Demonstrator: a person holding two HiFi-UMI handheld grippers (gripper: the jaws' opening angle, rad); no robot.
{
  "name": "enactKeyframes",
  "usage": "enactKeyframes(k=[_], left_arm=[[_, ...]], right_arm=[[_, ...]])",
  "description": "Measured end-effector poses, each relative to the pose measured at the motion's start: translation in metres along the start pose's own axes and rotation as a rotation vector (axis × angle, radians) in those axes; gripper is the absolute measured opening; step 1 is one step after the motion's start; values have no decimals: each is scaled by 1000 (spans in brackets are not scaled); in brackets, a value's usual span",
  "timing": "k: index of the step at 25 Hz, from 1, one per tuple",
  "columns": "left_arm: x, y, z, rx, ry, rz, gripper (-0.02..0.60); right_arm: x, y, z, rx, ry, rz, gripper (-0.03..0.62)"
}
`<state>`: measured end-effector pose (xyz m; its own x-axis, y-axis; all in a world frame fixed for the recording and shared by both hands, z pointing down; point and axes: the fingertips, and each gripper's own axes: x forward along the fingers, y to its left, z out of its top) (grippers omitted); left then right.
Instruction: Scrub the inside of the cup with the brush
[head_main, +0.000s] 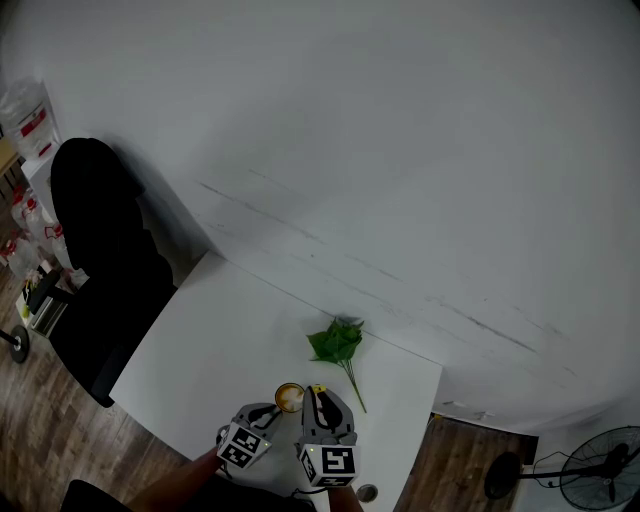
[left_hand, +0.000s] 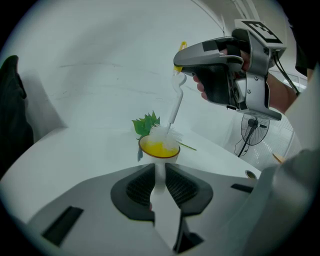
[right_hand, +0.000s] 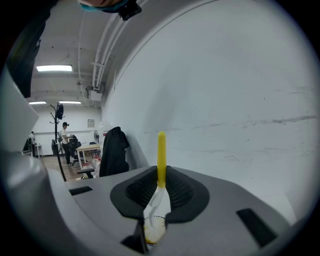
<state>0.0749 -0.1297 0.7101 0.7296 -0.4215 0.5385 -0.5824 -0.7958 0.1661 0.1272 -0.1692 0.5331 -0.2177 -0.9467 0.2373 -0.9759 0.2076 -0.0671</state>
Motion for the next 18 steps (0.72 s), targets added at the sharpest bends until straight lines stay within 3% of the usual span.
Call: enactKeyframes(k=[5, 13, 18], left_arm=[[-1, -1, 0, -3, -2, 3, 80], [-1, -1, -1, -4, 1, 9, 80], [-3, -2, -1, -4, 12, 28, 81]], right_arm=[[-8, 4, 20, -43, -40, 9, 65], [-29, 0, 65, 18, -182, -14, 65], [-51, -4, 77, -36, -177, -31, 65]])
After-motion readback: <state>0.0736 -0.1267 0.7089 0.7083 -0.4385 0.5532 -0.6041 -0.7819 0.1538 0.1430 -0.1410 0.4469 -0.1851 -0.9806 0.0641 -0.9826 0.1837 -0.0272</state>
